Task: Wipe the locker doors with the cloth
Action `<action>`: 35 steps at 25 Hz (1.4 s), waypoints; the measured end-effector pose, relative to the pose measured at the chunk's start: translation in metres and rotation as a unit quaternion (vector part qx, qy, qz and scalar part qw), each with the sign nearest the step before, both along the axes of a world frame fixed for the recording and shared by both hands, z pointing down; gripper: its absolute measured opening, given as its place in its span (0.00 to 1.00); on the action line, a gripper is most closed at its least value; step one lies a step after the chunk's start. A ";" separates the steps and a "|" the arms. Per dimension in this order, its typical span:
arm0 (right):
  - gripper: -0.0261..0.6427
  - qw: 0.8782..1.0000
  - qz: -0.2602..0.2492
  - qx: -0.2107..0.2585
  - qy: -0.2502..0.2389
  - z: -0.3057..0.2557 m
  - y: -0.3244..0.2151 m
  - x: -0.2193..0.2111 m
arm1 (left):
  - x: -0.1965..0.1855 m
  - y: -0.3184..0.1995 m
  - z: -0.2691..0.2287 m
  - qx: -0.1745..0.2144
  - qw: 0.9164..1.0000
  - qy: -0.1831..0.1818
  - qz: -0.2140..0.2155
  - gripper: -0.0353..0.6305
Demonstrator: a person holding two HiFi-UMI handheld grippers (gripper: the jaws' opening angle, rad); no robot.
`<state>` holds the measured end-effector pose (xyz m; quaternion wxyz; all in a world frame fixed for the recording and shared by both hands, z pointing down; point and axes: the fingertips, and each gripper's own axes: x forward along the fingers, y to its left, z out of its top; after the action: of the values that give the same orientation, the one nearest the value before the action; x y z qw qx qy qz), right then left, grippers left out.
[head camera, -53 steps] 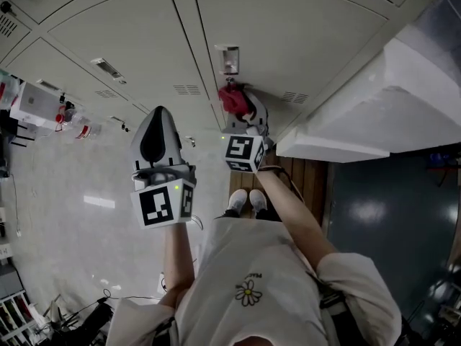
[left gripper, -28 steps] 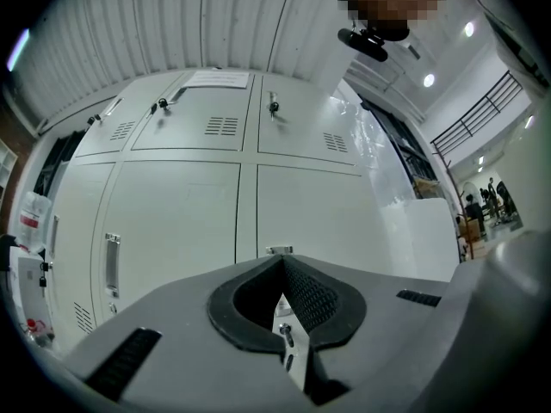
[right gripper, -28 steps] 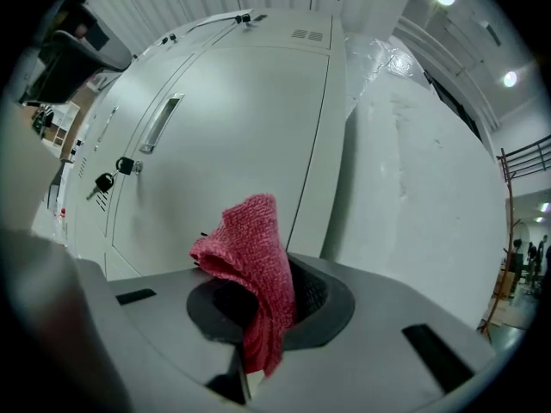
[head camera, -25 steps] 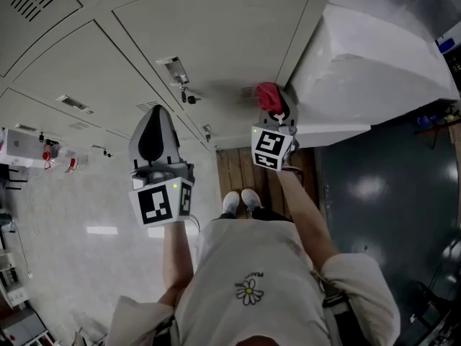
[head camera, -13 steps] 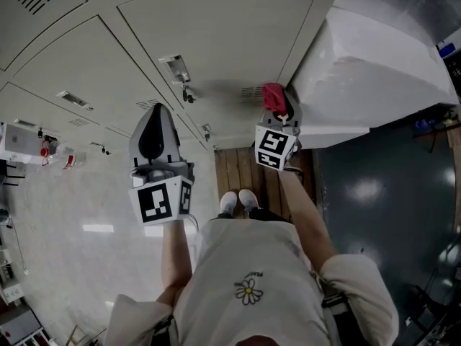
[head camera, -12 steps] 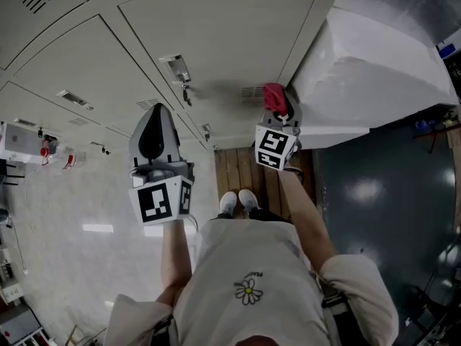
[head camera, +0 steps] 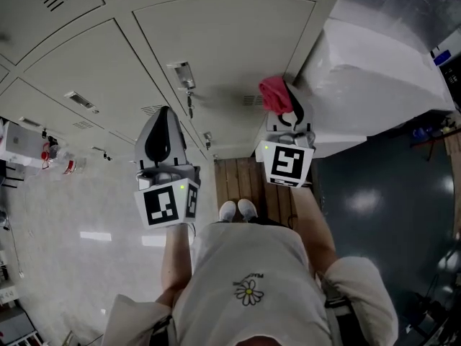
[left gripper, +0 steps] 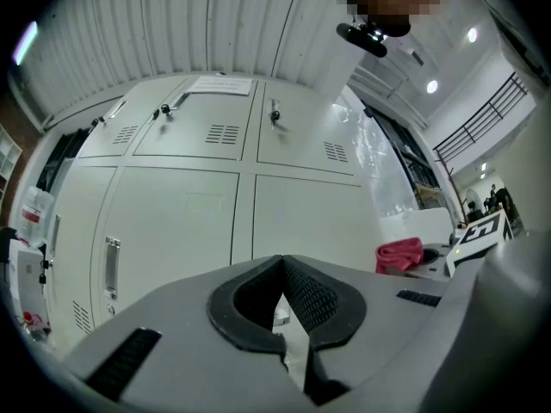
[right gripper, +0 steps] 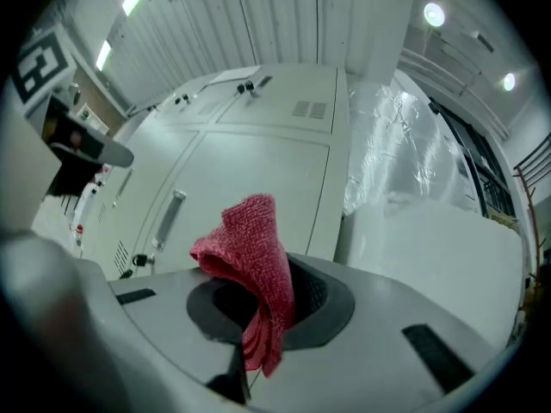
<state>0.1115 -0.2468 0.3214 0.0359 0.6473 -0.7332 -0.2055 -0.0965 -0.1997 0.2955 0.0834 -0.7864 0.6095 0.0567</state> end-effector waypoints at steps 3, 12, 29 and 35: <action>0.08 0.999 -0.042 0.023 -0.026 -0.028 0.019 -0.016 | 0.015 0.006 -0.001 0.009 1.000 -0.017 0.008 0.08; 0.08 0.994 -0.070 -0.003 -0.084 -0.024 0.056 -0.026 | 0.029 0.023 -0.012 0.030 0.999 -0.010 0.019 0.08; 0.08 0.993 -0.091 -0.010 -0.079 -0.021 0.057 -0.032 | 0.029 0.024 -0.013 0.031 0.999 -0.009 0.006 0.08; 0.08 0.991 -0.107 -0.018 -0.084 -0.021 0.054 -0.034 | 0.028 0.022 -0.015 0.031 0.999 -0.010 -0.002 0.08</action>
<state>0.0779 -0.1930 0.3001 -0.0364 0.5796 -0.8019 -0.1403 -0.0682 -0.1775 0.2804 0.1138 -0.7829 0.6079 0.0676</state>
